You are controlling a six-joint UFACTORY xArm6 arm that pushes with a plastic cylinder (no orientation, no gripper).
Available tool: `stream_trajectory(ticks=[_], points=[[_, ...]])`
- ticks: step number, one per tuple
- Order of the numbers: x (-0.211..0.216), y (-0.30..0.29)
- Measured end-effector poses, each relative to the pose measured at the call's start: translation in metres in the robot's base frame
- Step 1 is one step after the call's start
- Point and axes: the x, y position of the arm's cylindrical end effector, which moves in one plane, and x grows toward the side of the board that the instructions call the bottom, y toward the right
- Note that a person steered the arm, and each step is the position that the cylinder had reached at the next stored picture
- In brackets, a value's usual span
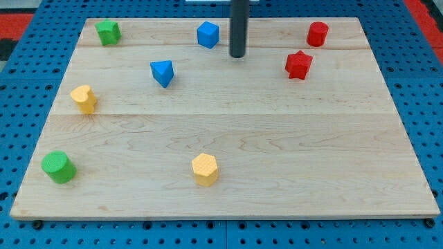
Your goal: Push the blue triangle to the bottom right of the red star
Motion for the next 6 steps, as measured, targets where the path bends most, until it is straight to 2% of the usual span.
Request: stream_trajectory(ticks=[2, 3, 4, 5, 6], points=[[0.011, -0.037], [-0.007, -0.072], [-0.006, -0.144], [0.016, -0.187], [0.048, -0.137]])
